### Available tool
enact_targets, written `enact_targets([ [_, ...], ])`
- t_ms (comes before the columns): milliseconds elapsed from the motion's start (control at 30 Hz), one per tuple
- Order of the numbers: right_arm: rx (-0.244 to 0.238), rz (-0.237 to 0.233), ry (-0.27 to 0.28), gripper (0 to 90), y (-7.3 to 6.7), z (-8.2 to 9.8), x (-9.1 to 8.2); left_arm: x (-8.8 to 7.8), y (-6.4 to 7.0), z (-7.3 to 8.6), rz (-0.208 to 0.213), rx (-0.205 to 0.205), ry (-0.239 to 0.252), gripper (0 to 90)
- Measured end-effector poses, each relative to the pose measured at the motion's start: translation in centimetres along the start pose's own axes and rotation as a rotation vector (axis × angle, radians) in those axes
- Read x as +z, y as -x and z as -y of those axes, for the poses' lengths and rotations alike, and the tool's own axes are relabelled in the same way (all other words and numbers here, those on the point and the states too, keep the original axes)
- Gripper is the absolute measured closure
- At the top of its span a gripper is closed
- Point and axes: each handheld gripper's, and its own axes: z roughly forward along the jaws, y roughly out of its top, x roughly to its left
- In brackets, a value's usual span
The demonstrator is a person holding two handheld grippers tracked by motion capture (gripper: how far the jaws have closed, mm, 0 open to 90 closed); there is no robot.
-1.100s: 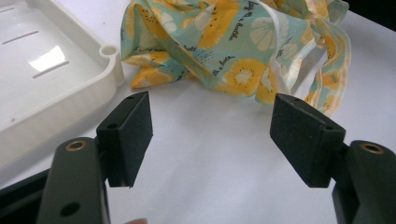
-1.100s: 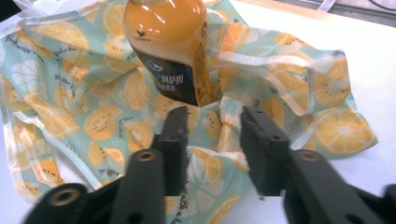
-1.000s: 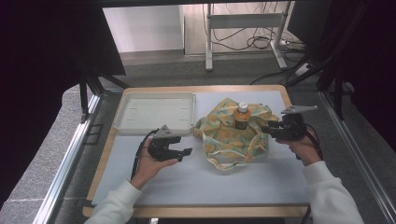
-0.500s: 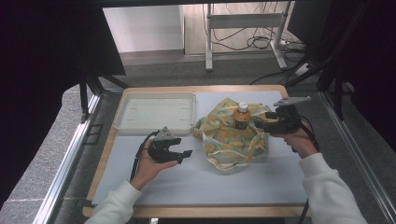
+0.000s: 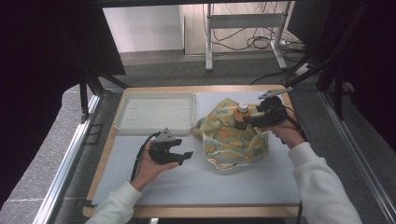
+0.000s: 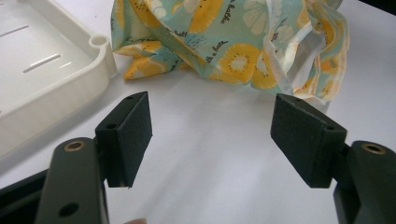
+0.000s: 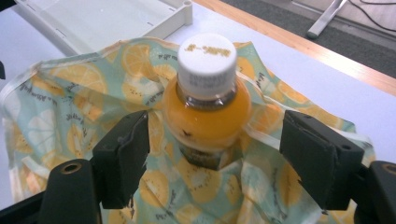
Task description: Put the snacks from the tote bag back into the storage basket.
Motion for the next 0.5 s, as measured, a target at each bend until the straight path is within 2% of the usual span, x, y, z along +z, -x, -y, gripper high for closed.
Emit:
enact_targets([
  [133, -0.01, -0.002, -0.035, 21.8, -0.3, -0.9, 1.2, -0.1, -0.2, 0.0, -0.002, -0.008, 0.006, 29.3],
  [200, -0.021, 0.014, -0.062, 19.4, -0.5, -1.6, 2.1, -0.1, -0.3, 0.1, -0.001, -0.012, 0.009, 29.3],
  [267, -0.018, 0.008, -0.067, 18.7, -0.5, -1.8, 2.4, -0.2, -0.2, 0.1, 0.003, -0.013, 0.01, 29.3],
  [333, -0.019, 0.019, -0.098, 18.0, -0.6, -2.2, 3.3, -0.2, -0.2, 0.1, 0.006, -0.013, 0.012, 29.2],
  [500, -0.035, 0.026, -0.13, 19.2, -0.8, -2.3, 4.4, -0.2, -0.2, 0.1, 0.005, -0.011, 0.013, 29.1],
])
